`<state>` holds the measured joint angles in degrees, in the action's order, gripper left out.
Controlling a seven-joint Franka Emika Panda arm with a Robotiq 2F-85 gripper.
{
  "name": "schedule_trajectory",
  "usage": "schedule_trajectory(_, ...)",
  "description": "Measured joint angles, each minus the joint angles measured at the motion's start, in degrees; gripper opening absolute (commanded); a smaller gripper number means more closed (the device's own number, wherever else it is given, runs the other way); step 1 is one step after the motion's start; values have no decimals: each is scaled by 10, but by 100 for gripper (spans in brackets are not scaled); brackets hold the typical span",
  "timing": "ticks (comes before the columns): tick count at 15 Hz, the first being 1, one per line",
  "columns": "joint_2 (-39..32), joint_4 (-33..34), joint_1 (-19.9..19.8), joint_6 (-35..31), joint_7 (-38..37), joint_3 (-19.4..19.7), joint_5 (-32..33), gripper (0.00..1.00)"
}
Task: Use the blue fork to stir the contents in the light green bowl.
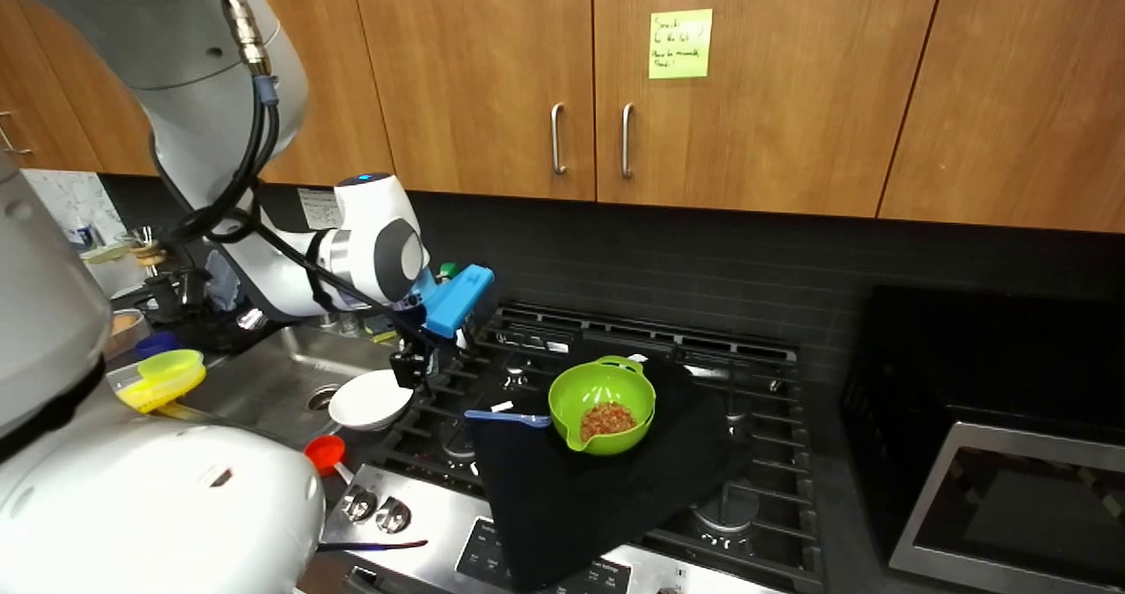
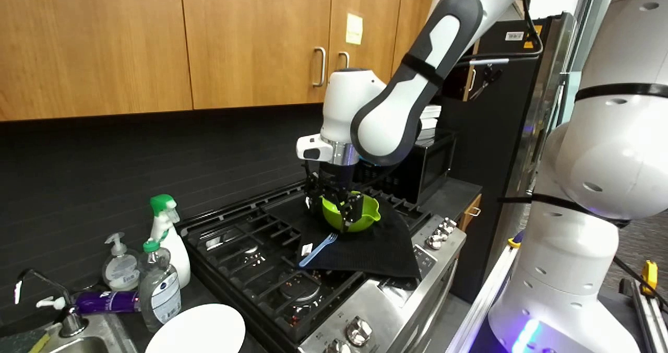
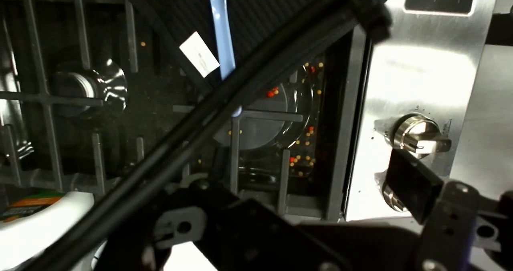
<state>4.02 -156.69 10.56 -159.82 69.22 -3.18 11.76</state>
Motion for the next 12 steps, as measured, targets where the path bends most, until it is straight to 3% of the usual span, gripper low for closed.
schedule_trajectory(12,-37,21,-12,4,-50,-9,37,100)
